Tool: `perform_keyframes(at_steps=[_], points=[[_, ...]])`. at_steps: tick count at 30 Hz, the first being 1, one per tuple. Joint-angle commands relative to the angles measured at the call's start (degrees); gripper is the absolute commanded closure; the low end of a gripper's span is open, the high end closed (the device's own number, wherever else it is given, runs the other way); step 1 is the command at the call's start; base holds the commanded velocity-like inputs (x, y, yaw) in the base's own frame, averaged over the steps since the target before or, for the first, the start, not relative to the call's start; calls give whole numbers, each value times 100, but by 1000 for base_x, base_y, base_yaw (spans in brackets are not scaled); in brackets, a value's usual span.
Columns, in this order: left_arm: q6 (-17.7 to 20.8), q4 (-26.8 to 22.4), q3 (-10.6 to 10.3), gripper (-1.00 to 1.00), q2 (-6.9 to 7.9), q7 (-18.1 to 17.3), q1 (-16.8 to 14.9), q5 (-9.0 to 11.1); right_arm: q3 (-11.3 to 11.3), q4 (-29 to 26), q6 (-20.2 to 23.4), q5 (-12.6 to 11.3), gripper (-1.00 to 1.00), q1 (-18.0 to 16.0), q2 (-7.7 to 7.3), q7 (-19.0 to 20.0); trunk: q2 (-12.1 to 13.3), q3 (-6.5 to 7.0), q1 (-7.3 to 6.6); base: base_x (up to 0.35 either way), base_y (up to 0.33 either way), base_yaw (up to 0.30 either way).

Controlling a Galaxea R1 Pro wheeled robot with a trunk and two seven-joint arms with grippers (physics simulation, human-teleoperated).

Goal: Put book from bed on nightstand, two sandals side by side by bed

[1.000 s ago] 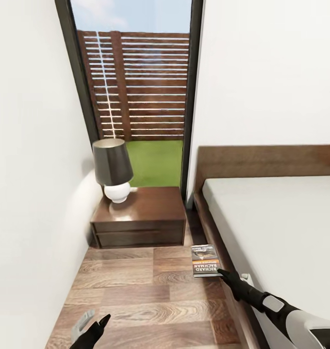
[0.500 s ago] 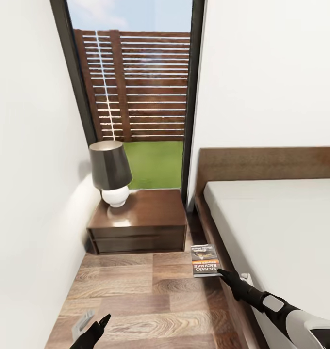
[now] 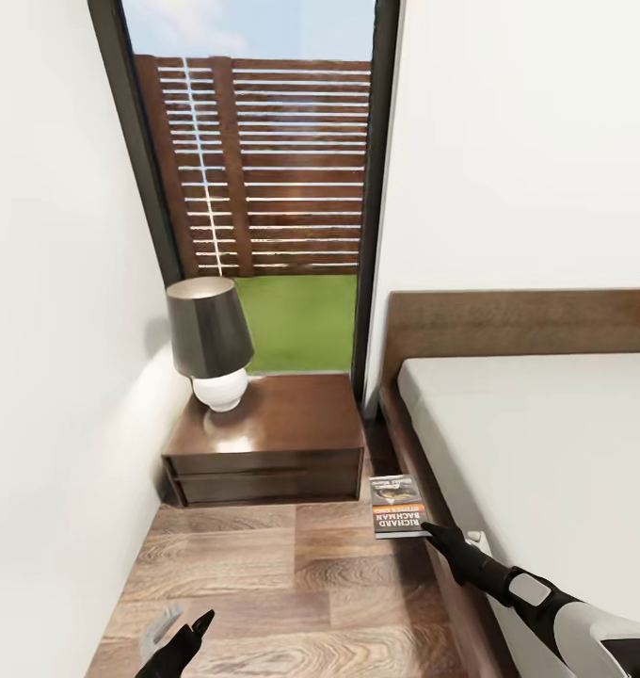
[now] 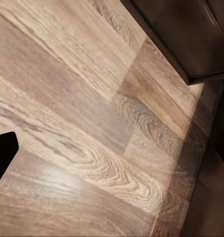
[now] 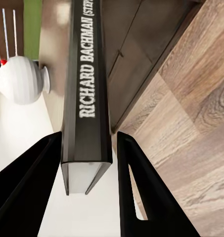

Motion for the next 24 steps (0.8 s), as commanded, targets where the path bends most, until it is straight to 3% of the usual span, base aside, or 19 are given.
perform_keyframes(at_steps=[1,24], points=[[-25,6,-48,-100,0,-15,-4,32,14,17,43,-75,100,-10,0,32,-2,-5,1,161,0,0],[-25,6,-48,-100,1,-17,-4,32,9,17,43,-73,100,-10,-4,32,-2,-5,1,161,0,0]])
